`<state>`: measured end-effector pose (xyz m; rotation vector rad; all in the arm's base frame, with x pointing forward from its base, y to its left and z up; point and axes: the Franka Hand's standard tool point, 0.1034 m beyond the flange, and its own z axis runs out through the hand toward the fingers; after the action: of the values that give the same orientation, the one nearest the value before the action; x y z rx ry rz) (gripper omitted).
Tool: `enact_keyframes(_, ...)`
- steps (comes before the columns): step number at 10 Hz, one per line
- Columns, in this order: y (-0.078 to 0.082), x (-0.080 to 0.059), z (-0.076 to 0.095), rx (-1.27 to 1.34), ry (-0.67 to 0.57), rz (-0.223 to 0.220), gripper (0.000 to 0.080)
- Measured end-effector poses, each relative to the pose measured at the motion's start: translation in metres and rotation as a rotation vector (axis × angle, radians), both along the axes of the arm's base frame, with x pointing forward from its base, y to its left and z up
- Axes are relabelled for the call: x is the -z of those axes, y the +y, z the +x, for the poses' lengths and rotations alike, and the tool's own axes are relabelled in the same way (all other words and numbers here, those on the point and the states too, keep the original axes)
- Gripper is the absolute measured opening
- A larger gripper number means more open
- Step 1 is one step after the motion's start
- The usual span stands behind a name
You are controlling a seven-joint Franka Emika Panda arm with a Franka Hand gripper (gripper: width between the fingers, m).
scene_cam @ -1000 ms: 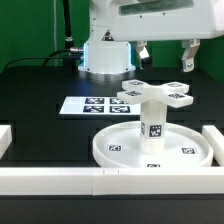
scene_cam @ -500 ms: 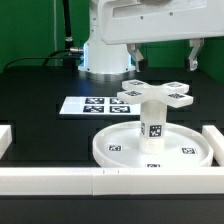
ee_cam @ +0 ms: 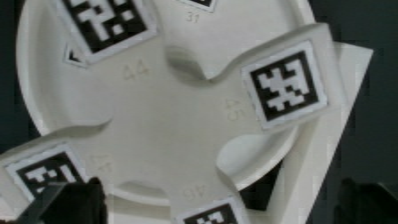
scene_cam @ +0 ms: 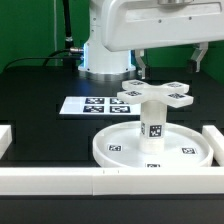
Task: Assemble round table
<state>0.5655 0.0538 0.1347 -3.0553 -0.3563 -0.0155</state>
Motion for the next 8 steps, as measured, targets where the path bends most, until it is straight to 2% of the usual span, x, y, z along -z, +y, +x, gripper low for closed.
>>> enact_keyframes(4,-0.0024,0.001,-0.0002,-0.252,-0.015,-0.002,0.0649)
enact_keyframes(6,-0.0053,0.0038,-0.0029,-0.503,-0.016,-0.034,0.0649)
enact_keyframes(8,-0.006,0.0039,-0.0028,-0.642,-0.021,-0.038,0.0649)
